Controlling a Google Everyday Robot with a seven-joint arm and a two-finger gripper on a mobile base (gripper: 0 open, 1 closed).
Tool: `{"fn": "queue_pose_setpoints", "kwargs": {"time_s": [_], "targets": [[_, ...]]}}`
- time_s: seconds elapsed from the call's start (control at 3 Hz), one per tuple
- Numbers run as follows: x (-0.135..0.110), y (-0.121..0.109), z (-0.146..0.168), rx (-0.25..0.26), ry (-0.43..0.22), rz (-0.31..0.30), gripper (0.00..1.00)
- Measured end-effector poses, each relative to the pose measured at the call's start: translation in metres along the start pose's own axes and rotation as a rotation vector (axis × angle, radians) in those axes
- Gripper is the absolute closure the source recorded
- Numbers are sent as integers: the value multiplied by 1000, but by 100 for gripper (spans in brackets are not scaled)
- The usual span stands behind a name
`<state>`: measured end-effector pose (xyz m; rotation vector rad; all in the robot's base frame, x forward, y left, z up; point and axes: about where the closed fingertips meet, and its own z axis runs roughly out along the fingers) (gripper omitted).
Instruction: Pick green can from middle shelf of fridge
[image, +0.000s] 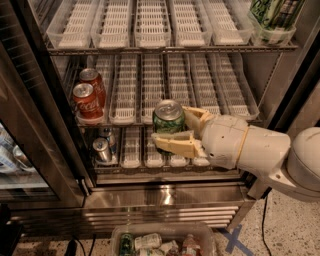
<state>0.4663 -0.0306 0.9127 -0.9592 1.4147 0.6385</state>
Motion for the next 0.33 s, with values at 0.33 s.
{"fn": "queue_pose_setpoints", "kwargs": {"time_s": [0.33], "targets": [[0, 0, 0, 0, 0, 0, 100]]}}
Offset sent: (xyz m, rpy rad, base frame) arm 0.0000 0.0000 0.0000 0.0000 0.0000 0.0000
